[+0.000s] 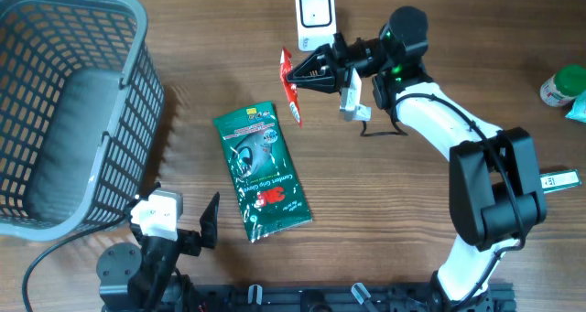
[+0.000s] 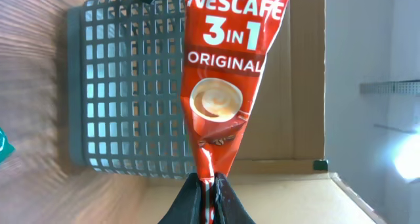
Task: Scan the item barcode
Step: 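Hold the sachet up in front of the white scanner, then carry the sachet right and drop it at the table edge, then reach the right gripper to the green glove pack and grasp it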
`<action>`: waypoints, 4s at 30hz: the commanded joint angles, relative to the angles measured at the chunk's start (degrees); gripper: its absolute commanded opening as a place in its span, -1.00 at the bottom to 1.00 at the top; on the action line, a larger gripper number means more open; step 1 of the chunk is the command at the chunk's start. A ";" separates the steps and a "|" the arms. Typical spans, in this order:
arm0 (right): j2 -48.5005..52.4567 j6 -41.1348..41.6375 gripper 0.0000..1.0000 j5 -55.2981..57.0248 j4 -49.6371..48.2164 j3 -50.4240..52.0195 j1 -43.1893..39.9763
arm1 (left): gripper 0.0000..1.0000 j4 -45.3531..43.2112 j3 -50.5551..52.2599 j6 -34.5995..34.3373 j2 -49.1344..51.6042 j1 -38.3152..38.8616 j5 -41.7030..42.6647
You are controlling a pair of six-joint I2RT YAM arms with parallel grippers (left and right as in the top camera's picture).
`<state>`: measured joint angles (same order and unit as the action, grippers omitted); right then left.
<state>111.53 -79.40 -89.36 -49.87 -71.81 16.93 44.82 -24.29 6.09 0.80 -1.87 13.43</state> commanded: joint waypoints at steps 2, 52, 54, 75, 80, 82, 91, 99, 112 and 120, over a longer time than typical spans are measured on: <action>-0.33 1.46 -0.91 -3.52 -0.28 -0.28 0.35 | 1.00 -0.13 0.35 -0.59 -0.37 0.26 0.68; 20.44 169.98 -0.91 74.05 46.27 -26.49 6.36 | 1.00 -0.13 0.35 -0.59 -0.37 0.26 0.68; 20.44 169.43 -0.91 75.03 46.53 -26.49 6.34 | 1.00 -0.13 0.35 -0.59 -0.37 0.26 0.68; 17.05 157.33 -0.91 74.01 74.14 -32.59 -0.72 | 1.00 -0.13 0.35 -0.59 -0.37 0.26 0.68; 9.70 157.70 -0.91 81.74 96.91 -32.59 -9.22 | 1.00 -0.13 0.35 -0.59 -0.37 0.26 0.66; 8.22 159.62 -0.91 85.15 105.63 -32.59 -14.05 | 1.00 -0.13 0.35 -0.59 -0.37 0.26 0.66; 8.28 158.99 -0.91 93.26 113.44 -25.92 -36.00 | 1.00 -0.13 0.35 -0.59 -0.37 0.26 0.68; 8.26 148.78 -0.83 97.00 108.63 -24.09 -48.11 | 1.00 -0.13 0.35 -0.59 -0.37 0.26 0.68; 1.44 126.90 1.00 73.79 110.42 -26.34 -41.22 | 1.00 -0.13 0.35 -0.59 -0.37 0.26 0.68; 1.51 118.40 0.99 70.05 111.51 -25.94 -8.66 | 1.00 -0.13 0.35 -0.59 -0.37 0.26 0.68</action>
<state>113.78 43.16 -18.00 62.26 -97.23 -2.92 44.84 -24.29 6.07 0.80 -1.87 13.43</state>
